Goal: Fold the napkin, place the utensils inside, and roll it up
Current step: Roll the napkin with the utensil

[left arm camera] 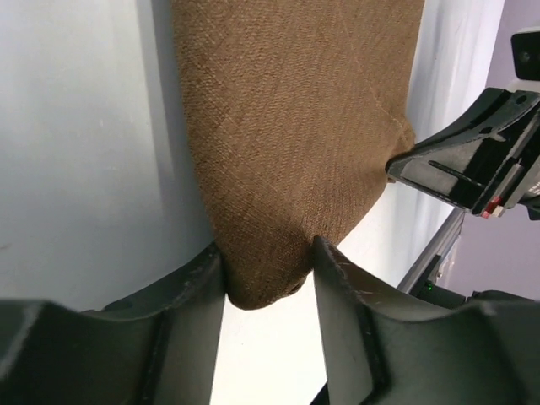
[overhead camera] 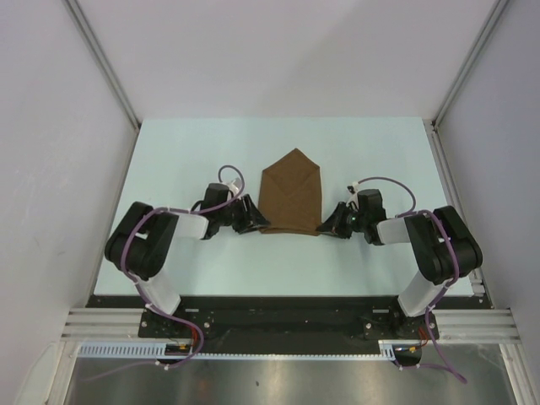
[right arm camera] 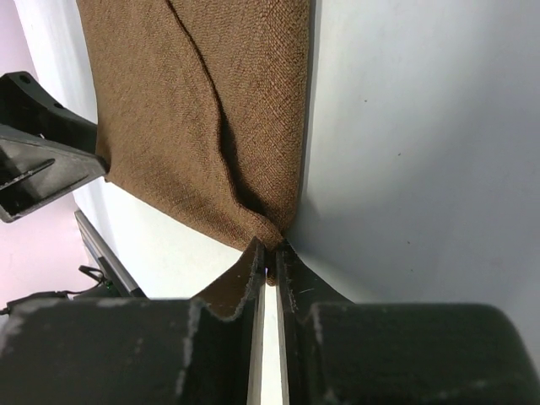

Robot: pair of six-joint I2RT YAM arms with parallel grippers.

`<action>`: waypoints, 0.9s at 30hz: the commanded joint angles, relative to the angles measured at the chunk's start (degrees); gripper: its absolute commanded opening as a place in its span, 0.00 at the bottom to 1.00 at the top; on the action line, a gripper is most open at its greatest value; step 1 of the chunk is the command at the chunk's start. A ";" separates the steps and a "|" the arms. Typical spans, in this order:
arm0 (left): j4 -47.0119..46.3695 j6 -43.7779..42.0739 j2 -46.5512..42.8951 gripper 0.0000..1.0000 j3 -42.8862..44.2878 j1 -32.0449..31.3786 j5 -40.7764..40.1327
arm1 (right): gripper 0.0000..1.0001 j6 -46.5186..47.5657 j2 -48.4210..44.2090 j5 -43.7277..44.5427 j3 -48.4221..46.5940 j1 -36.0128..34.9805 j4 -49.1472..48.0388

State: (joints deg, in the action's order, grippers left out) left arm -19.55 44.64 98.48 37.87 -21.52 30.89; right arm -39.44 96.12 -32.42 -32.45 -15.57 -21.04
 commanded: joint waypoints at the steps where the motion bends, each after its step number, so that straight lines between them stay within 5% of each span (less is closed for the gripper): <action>1: -1.46 0.97 1.01 0.43 0.19 -0.54 1.01 | 0.10 0.94 0.13 1.31 -0.25 0.37 -0.85; 3: -1.54 1.41 1.45 0.40 0.63 -0.54 1.44 | 0.11 1.29 -0.23 1.31 -0.34 0.37 -0.67; 5: -1.37 2.02 2.24 0.24 1.15 -0.54 2.15 | 0.16 2.35 -0.49 0.96 -0.60 0.37 -0.76; 6: -1.19 2.38 2.77 0.13 1.68 -0.54 2.41 | 0.21 2.87 -1.19 0.79 -0.77 0.37 -0.50; 9: 0.65 3.78 2.86 0.00 3.08 -0.54 3.91 | 0.48 7.00 -5.47 1.39 -1.83 0.28 1.43; 10: 2.66 4.39 2.25 0.00 3.44 -0.46 4.26 | 0.60 10.40 -7.07 1.57 -2.53 0.11 2.57; 15: 10.22 4.40 0.14 0.00 7.65 0.16 6.80 | 0.77 27.63 -16.56 13.50 -6.92 -8.84 10.12; 16: 11.63 3.79 -0.04 0.00 8.44 0.33 7.33 | 0.81 30.36 -18.31 17.10 -7.54 -15.13 11.53; 21: 13.85 5.62 2.68 0.00 9.51 2.53 12.25 | 0.85 44.42 -17.37 39.15 -8.25 -30.46 8.74; 27: 10.32 10.99 4.27 0.00 7.22 3.50 17.36 | 0.86 54.10 -10.96 51.66 -8.33 -42.24 0.14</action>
State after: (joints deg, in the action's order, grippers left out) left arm -8.03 51.70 102.15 46.04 -18.63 42.83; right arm 3.66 81.67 4.40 -40.32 -52.58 -15.22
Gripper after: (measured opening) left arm 0.018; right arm 0.853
